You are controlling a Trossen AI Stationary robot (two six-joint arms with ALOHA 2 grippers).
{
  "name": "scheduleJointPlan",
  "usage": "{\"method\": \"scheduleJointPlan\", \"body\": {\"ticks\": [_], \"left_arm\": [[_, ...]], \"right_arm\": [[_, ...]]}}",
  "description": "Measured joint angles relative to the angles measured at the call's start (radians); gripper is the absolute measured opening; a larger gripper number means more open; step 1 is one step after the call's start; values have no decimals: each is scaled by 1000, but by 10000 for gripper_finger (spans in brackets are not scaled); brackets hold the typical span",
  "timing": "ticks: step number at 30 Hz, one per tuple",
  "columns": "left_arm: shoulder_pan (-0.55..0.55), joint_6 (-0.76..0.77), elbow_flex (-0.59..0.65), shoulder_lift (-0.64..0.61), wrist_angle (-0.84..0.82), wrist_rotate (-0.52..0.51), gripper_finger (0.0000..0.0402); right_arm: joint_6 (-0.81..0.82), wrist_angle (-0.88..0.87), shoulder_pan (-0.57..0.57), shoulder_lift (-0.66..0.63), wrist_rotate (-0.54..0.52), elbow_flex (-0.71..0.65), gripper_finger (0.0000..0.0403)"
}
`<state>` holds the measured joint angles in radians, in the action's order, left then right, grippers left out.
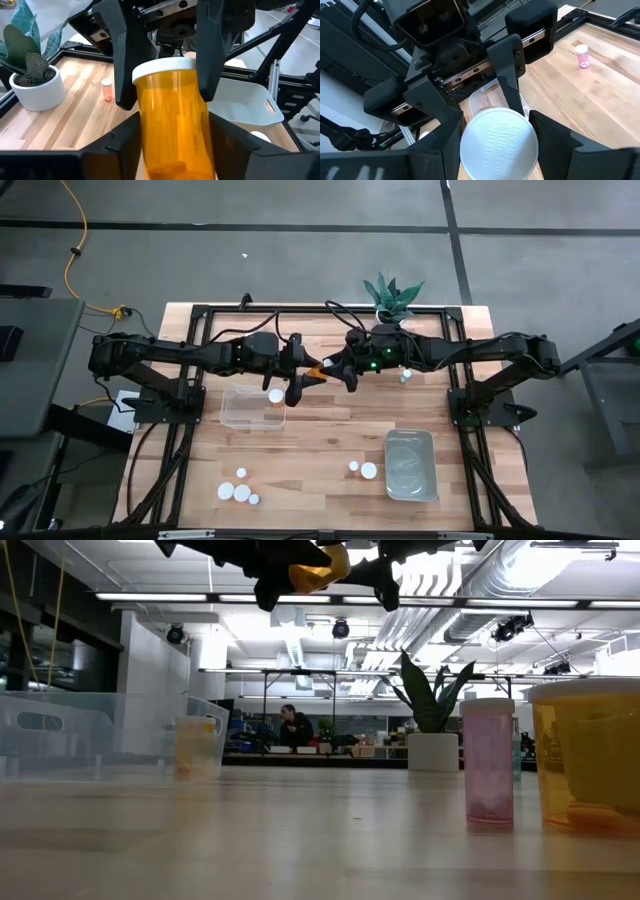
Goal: Pick and place medicine bottles into bin by pill shape (circle, oval)
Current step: Put the large orange pill bottle into the transparent bin
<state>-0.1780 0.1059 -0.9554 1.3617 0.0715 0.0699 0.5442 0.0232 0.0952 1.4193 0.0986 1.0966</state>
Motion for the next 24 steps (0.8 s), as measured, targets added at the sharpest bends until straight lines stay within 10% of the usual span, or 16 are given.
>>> {"method": "scheduleJointPlan", "body": {"ticks": [24], "left_arm": [[-48,17,27,-245,-368,4,177]], "right_arm": [[-2,-5,84,-3,-3,2,251]]}}
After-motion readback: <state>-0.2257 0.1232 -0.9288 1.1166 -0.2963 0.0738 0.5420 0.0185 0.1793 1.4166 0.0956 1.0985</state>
